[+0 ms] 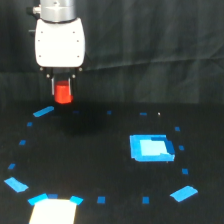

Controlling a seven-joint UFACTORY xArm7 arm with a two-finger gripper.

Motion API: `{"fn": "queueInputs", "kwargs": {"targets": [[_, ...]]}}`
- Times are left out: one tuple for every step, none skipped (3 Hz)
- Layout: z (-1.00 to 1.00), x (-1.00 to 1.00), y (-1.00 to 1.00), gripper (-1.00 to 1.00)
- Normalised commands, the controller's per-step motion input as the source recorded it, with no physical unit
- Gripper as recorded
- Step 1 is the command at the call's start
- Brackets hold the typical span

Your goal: Pick up the red object from the table

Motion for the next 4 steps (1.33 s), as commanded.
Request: {"fn": "queueInputs", "kwargs": {"targets": [[0.22, -0.19, 0.35, -0.99], [-0.04, 0.13, 0.09, -0.79], [-0.29, 0.1, -0.07, -0.92], [0.35, 0.25, -0.46, -1.0]]}}
